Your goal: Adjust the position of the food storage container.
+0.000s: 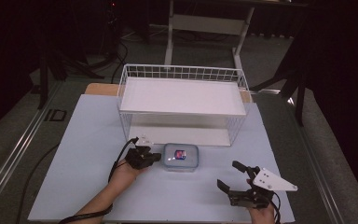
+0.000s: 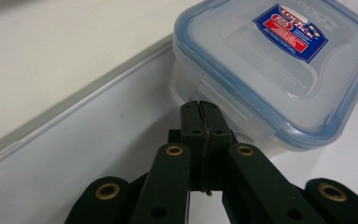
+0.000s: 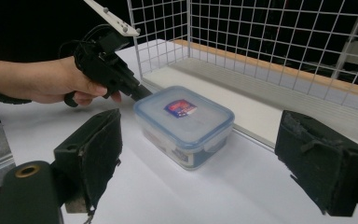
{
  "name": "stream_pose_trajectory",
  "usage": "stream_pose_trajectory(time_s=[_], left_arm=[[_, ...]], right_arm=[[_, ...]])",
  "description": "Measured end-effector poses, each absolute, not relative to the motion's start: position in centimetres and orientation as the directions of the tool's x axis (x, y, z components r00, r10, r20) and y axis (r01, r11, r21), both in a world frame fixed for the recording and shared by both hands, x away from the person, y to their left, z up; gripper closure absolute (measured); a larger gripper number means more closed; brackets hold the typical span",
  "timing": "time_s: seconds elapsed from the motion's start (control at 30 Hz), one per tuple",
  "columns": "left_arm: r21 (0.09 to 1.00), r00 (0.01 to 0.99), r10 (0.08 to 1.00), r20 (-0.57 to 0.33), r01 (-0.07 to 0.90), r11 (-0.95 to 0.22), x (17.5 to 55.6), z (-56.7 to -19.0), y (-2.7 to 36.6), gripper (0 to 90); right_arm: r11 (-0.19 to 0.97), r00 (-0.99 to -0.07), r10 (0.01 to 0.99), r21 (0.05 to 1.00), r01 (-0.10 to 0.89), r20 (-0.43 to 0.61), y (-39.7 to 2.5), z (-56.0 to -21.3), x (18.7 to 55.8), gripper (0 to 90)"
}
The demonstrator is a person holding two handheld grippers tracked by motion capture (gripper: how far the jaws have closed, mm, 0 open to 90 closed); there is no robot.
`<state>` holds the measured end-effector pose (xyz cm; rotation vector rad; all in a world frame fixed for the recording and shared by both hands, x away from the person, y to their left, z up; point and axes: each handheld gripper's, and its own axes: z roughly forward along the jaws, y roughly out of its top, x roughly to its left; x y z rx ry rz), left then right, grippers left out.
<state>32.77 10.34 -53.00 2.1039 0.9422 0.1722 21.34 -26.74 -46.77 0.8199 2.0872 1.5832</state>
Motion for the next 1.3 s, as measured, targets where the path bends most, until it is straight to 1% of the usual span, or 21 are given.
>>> stream_pose_trajectory(time_s=[0.2, 0.47, 0.6, 0.67, 0.77, 0.8, 0.9, 0.97, 1.0, 1.07, 1.1, 1.13, 1.2, 1.27, 1.3], left_arm=[[0.715, 0.72, 0.662, -0.209, 0.574, -0.399, 32.9, -53.3, 9.5, 90.0], [0.716, 0.742, 0.64, -0.198, 0.555, -0.423, 33.1, -53.3, 8.4, 90.0], [0.719, 0.736, 0.644, -0.206, 0.561, -0.411, 32.9, -53.2, 8.6, 90.0], [0.715, 0.736, 0.647, -0.196, 0.559, -0.419, 32.8, -53.1, 8.9, 90.0], [0.738, 0.732, 0.642, -0.228, 0.56, -0.377, 32.0, -52.0, 10.3, 90.0], [0.744, 0.729, 0.642, -0.238, 0.561, -0.362, 31.7, -51.7, 10.6, 83.7], [0.751, 0.739, 0.629, -0.242, 0.553, -0.36, 31.1, -51.1, 11.3, 74.0], [0.766, 0.737, 0.615, -0.281, 0.558, -0.318, 30.0, -50.6, 12.2, 67.7], [0.771, 0.734, 0.614, -0.291, 0.559, -0.304, 29.7, -50.5, 12.5, 62.9], [0.773, 0.743, 0.596, -0.305, 0.558, -0.3, 29.0, -50.3, 12.9, 48.5], [0.781, 0.753, 0.581, -0.308, 0.549, -0.298, 28.7, -50.2, 13.0, 35.0], [0.783, 0.754, 0.581, -0.306, 0.547, -0.298, 28.4, -50.2, 13.1, 26.1], [0.786, 0.757, 0.573, -0.313, 0.546, -0.291, 28.0, -50.0, 13.3, 11.9], [0.794, 0.753, 0.576, -0.319, 0.544, -0.271, 27.7, -49.9, 13.4, 2.1], [0.804, 0.756, 0.576, -0.31, 0.532, -0.266, 27.5, -49.7, 13.4, 1.8]], right_arm=[[0.19, -0.752, 0.658, 0.958, 0.214, 0.037, -26.7, -46.8, 21.4, 14.8], [0.19, -0.753, 0.657, 0.959, 0.21, 0.035, -26.8, -46.8, 21.4, 14.8], [0.189, -0.755, 0.654, 0.958, 0.214, 0.039, -26.9, -46.9, 21.4, 14.8], [0.188, -0.755, 0.655, 0.958, 0.215, 0.041, -26.9, -46.9, 21.5, 14.8], [0.186, -0.755, 0.655, 0.959, 0.213, 0.041, -26.8, -46.9, 21.4, 14.8], [0.187, -0.754, 0.656, 0.959, 0.212, 0.038, -26.8, -46.9, 21.4, 14.8], [0.202, -0.751, 0.66, 0.959, 0.196, 0.014, -26.4, -46.9, 21.3, 14.8], [0.212, -0.757, 0.653, 0.958, 0.195, 0.009, -26.2, -47.0, 21.3, 14.8], [0.213, -0.759, 0.651, 0.956, 0.201, 0.014, -26.1, -47.0, 21.3, 14.8], [0.213, -0.76, 0.65, 0.956, 0.203, 0.017, -25.9, -47.1, 21.3, 14.8], [0.216, -0.76, 0.649, 0.955, 0.203, 0.015, -25.8, -47.1, 21.3, 14.8], [0.219, -0.758, 0.653, 0.954, 0.203, 0.011, -25.7, -47.1, 21.3, 14.8], [0.225, -0.755, 0.656, 0.952, 0.206, 0.008, -25.6, -47.2, 21.3, 14.8], [0.232, -0.751, 0.66, 0.949, 0.213, 0.007, -25.5, -47.1, 21.3, 14.8], [0.241, -0.742, 0.67, 0.946, 0.218, 0.0, -25.4, -47.1, 21.3, 14.7]])
